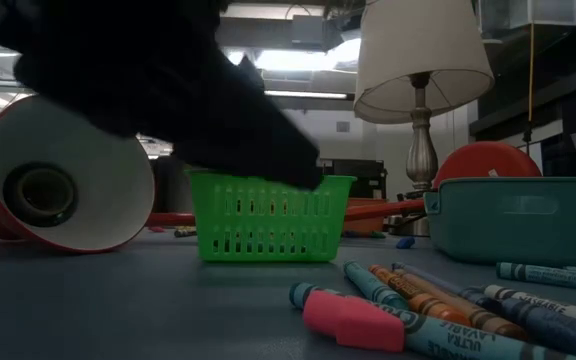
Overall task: Sort crayons
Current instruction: Put the orange crayon into the black bin, then put the green crayon into the light green bin
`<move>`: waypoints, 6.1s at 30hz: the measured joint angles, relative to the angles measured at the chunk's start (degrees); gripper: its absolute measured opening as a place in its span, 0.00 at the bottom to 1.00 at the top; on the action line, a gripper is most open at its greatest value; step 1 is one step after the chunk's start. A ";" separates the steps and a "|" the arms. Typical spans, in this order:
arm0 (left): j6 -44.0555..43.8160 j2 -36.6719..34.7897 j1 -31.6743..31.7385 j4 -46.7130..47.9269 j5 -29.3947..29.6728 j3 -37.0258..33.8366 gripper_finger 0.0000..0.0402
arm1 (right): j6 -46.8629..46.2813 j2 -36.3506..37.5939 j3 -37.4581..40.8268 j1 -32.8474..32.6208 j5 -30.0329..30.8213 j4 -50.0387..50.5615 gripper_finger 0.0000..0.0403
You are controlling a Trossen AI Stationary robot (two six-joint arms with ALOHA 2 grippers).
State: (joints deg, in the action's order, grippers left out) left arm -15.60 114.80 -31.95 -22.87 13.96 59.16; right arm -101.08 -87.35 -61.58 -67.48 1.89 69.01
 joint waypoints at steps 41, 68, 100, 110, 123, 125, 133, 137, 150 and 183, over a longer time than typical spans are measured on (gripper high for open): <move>10.79 2.69 -0.20 16.60 -3.21 10.95 0.38 | 2.56 0.00 -1.32 0.00 0.07 -1.47 0.43; 19.35 6.80 4.75 36.43 -11.63 21.36 0.38 | 2.56 0.00 -1.75 0.00 0.04 -1.60 0.43; 19.08 8.13 5.01 36.82 -13.23 21.40 0.07 | 2.56 0.00 -1.75 0.02 0.04 -1.62 0.43; 18.77 8.13 4.99 36.80 -12.06 21.40 0.04 | 2.55 0.00 -1.75 0.01 1.84 -2.17 0.43; 17.25 4.37 5.11 36.45 -9.59 21.27 0.03 | 2.56 -0.02 -4.68 0.02 9.20 -4.56 0.43; 17.21 3.74 5.23 36.23 -8.91 21.27 0.03 | 2.64 -0.02 -5.80 0.02 12.20 -4.28 0.43; 17.16 2.58 8.19 30.26 0.14 21.31 0.03 | 4.47 -0.02 -7.13 0.02 26.21 -4.88 0.43; 14.30 2.58 11.28 26.84 3.23 21.38 0.03 | 4.64 -0.02 -7.13 0.04 30.41 -5.29 0.43; 1.44 2.58 21.89 18.63 -3.95 21.38 0.06 | 11.54 -0.02 -7.13 3.99 33.29 -6.79 0.43; 4.18 2.58 20.86 18.06 -4.44 21.38 0.21 | 32.53 -16.44 -7.13 11.65 28.32 -28.49 0.43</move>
State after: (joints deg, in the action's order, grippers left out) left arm -11.42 117.38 -11.09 -4.80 9.52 80.53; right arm -68.55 -103.79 -68.71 -55.83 30.21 40.52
